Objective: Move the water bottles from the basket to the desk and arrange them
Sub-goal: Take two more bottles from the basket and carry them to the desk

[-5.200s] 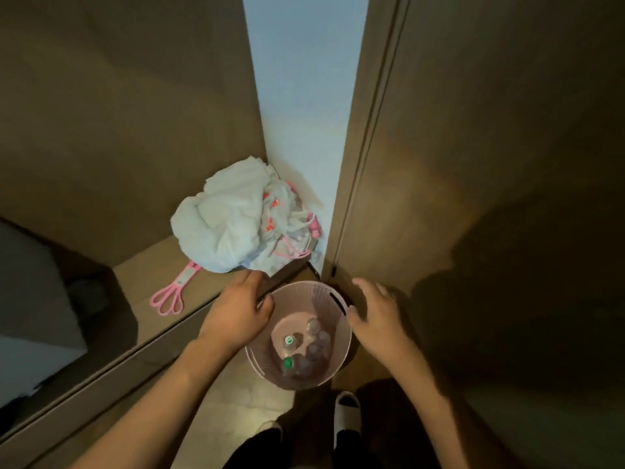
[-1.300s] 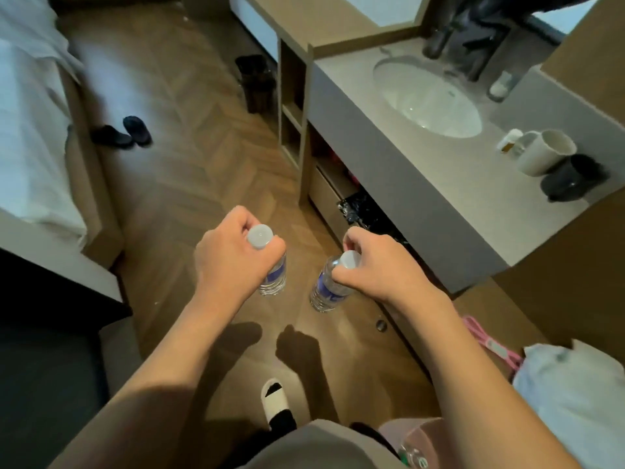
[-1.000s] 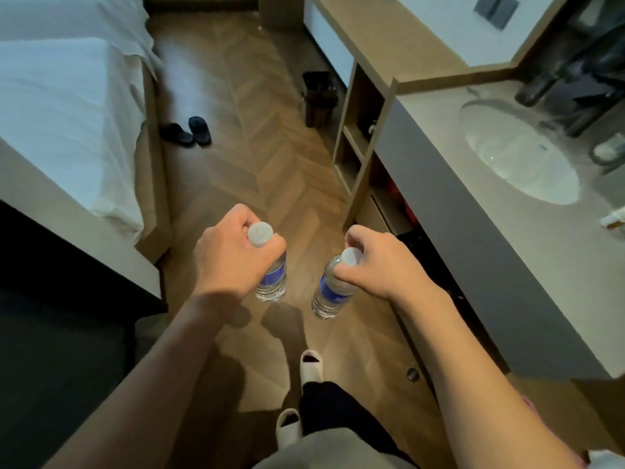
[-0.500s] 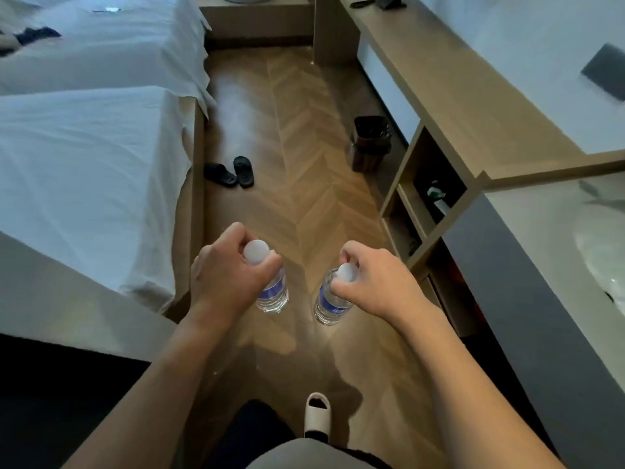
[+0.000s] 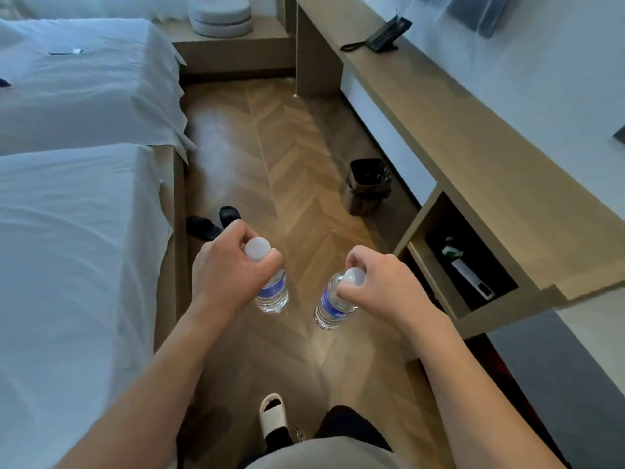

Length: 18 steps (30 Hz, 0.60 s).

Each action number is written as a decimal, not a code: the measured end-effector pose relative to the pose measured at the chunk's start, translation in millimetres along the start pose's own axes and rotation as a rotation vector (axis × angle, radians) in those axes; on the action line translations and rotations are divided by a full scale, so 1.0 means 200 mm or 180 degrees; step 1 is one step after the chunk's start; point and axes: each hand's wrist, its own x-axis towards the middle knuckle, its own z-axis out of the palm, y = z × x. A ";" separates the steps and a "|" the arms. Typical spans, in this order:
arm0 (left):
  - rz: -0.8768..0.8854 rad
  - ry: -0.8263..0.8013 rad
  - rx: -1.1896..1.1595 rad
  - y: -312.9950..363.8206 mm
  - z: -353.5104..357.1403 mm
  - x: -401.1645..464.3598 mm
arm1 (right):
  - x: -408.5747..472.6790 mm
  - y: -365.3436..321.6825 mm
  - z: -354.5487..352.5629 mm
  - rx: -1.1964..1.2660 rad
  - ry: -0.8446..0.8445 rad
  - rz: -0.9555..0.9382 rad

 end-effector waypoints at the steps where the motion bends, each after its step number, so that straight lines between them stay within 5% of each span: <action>1: 0.0012 -0.0006 0.0012 -0.01 0.01 0.11 | 0.09 -0.02 -0.02 0.0001 0.0057 0.0013; 18: -0.0146 0.0011 0.0116 -0.02 0.52 1.86 | 1.93 -0.01 -0.32 0.0061 -0.0038 -0.0031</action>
